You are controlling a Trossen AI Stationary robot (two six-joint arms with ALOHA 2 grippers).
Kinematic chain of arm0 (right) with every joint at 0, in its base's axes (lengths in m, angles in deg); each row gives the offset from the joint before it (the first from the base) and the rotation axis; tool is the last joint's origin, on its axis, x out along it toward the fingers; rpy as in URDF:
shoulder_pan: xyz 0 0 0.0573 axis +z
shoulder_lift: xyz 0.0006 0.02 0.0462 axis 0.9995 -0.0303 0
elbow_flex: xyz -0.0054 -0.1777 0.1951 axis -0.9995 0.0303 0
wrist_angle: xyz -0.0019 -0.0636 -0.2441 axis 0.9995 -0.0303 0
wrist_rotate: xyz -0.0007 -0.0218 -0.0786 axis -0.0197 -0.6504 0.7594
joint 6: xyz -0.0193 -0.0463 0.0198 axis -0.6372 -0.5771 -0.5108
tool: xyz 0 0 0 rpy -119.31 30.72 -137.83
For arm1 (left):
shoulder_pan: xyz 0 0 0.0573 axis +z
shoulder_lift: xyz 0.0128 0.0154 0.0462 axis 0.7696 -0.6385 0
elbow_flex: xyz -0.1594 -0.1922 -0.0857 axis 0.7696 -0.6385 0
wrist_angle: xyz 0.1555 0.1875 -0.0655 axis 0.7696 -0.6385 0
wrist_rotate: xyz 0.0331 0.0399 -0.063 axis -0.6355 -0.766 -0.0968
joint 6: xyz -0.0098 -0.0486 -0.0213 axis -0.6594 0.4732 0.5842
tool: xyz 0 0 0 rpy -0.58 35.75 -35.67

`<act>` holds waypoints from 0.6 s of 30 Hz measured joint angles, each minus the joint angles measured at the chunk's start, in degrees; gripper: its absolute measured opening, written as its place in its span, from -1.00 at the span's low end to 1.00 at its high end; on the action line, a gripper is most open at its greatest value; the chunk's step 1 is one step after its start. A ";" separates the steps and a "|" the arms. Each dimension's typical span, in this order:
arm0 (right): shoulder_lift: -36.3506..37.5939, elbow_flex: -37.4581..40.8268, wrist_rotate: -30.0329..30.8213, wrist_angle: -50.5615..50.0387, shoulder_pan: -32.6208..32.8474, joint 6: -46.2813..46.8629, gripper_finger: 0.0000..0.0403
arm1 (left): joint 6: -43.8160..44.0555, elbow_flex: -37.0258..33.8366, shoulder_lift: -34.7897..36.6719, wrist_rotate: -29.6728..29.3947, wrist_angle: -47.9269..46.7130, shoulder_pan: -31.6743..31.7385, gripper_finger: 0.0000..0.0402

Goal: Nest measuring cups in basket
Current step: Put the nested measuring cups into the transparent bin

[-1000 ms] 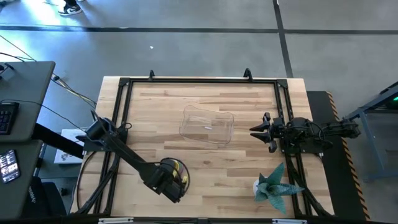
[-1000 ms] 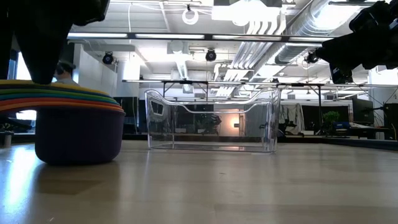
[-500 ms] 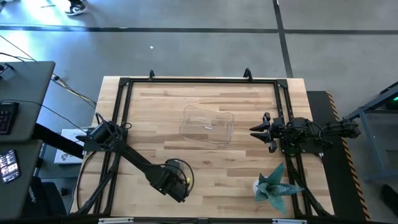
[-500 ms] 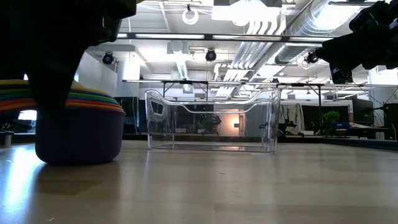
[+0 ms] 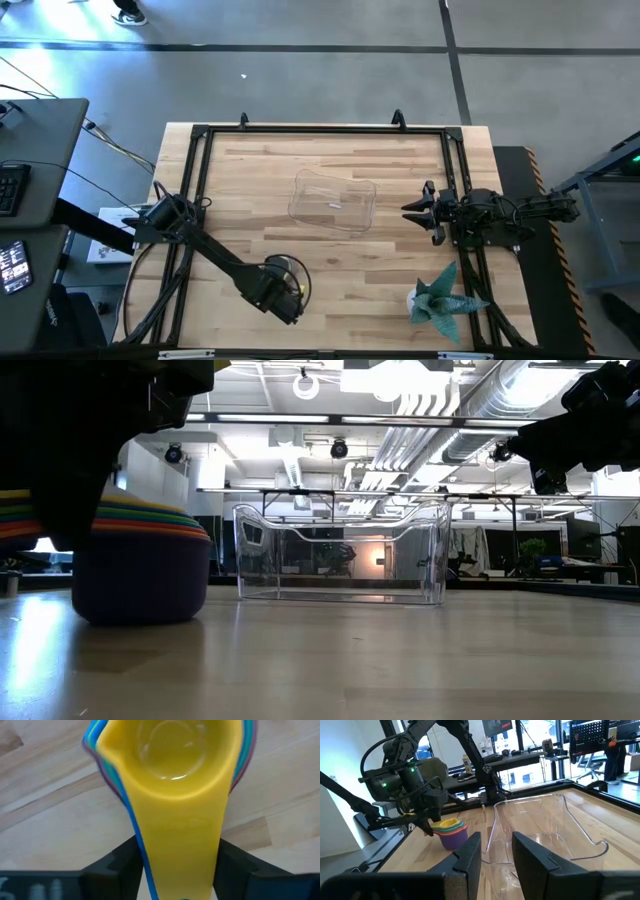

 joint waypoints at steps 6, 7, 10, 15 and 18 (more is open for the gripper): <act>0.00 0.00 0.00 0.01 0.00 0.00 -0.50 | -1.40 0.00 0.03 0.03 -0.12 0.00 -0.22; 0.00 0.00 0.00 0.01 -0.01 0.00 -0.50 | -1.49 0.00 0.04 0.12 -0.15 0.00 -0.23; 0.00 0.01 0.00 0.00 0.00 0.00 -0.50 | -1.91 0.00 0.04 0.30 -0.32 0.02 -0.22; 0.00 0.00 0.00 0.00 -0.02 0.02 -0.50 | -2.62 0.00 0.04 0.37 -0.91 0.02 -0.22; 0.00 0.00 0.00 0.01 0.00 0.00 -0.50 | -2.62 0.00 0.04 0.44 -1.23 0.02 -0.24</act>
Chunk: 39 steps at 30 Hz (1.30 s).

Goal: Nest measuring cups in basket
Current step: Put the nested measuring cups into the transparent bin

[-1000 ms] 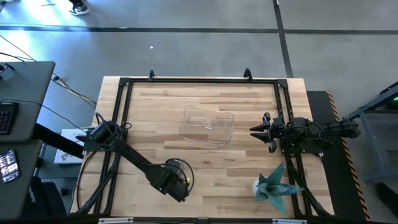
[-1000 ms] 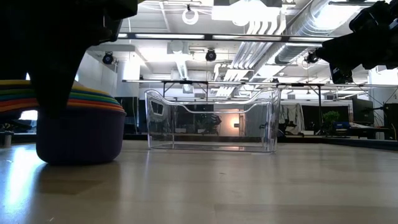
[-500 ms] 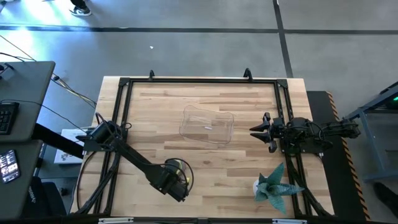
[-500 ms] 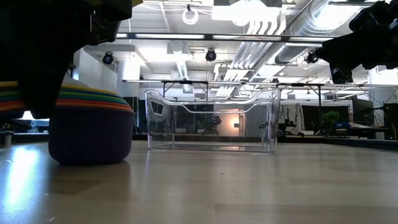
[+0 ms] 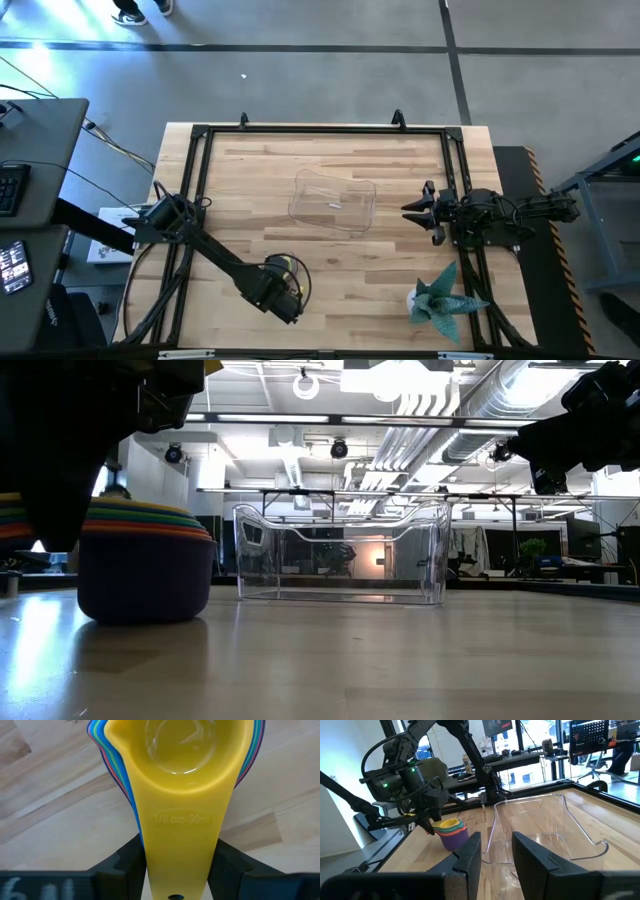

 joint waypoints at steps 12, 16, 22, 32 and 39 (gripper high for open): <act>0.00 0.00 0.00 -0.01 0.01 0.01 -0.50 | -2.95 0.00 0.00 0.04 -0.39 0.00 -0.25; 0.00 0.00 0.00 -0.01 0.00 0.00 -0.50 | -4.27 0.00 0.02 -0.16 -0.37 0.00 -0.25; 0.00 0.01 0.00 -0.01 -0.01 0.00 -0.50 | -6.84 -0.03 0.62 -0.80 -0.33 0.13 -0.25; 0.02 0.00 0.00 -0.02 -0.01 0.00 -0.50 | -10.49 -0.02 1.18 -2.87 -0.32 0.66 -0.25; 0.00 0.02 0.00 -0.01 0.01 0.00 -0.50 | -11.86 -0.06 2.54 -3.39 -0.44 0.89 -0.25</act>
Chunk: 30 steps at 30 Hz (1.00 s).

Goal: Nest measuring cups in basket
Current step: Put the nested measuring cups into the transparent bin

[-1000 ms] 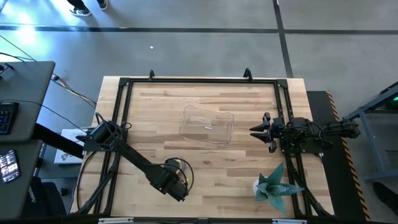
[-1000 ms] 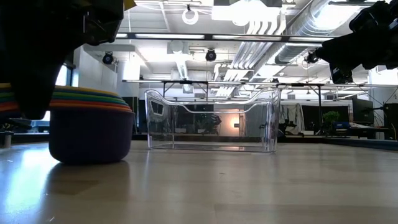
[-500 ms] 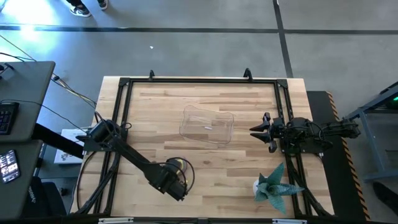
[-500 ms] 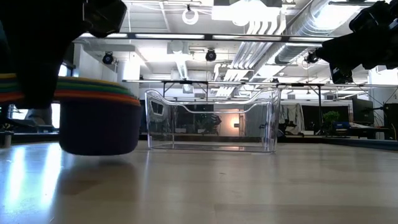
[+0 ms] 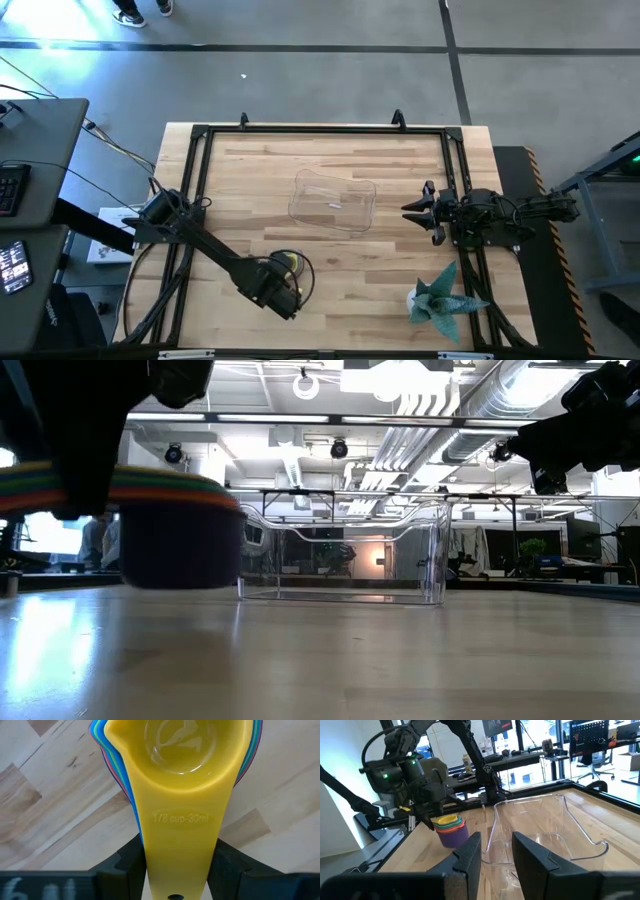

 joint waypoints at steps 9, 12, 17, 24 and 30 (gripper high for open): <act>0.00 0.00 0.00 -0.01 -0.02 0.00 -0.50 | -5.08 0.02 4.17 -1.79 -0.49 1.33 -0.26; 0.00 -0.01 0.00 0.01 0.00 0.00 -0.50 | -8.58 0.04 5.41 -2.93 -0.49 2.35 -0.26; 0.00 0.00 0.00 0.01 0.00 0.02 -0.50 | -15.72 0.04 7.62 -3.15 -1.03 3.99 -0.26; 0.00 0.00 0.00 0.01 -0.02 0.00 -0.50 | -26.47 0.04 10.51 -3.73 -1.70 6.51 -0.26; 0.00 0.00 0.00 0.00 0.00 0.00 -0.50 | -34.43 0.06 13.36 -4.37 -1.61 9.16 -0.26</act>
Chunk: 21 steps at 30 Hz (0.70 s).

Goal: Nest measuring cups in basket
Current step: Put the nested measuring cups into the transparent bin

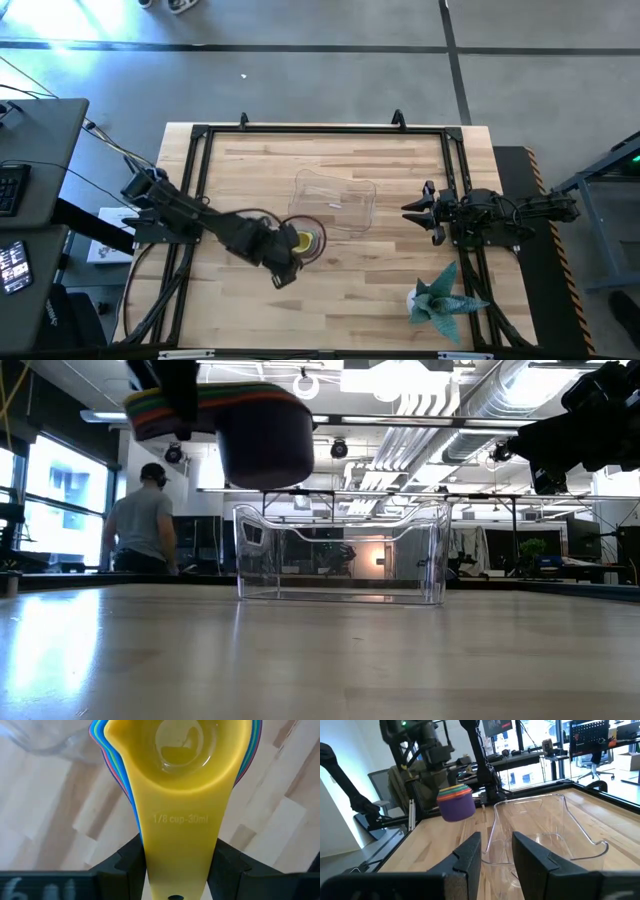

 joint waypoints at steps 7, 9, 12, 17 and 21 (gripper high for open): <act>0.00 0.00 0.00 -0.01 -0.02 0.00 -0.50 | -17.34 0.00 0.66 -0.02 0.38 7.22 -0.26; 0.00 0.00 0.00 -0.01 0.00 0.00 -0.50 | -22.73 0.00 0.66 -0.04 0.55 9.89 -0.26; 0.00 -0.01 0.00 -0.01 0.00 0.01 -0.50 | -31.02 0.11 0.66 -0.07 2.36 13.80 -0.26; 0.00 0.00 0.00 -0.01 -0.01 0.00 -0.50 | -46.09 2.47 0.49 -0.09 5.17 20.03 -0.26; 0.00 0.00 0.00 0.00 0.00 0.00 -0.50 | -58.72 3.50 0.42 0.77 8.40 24.94 -0.26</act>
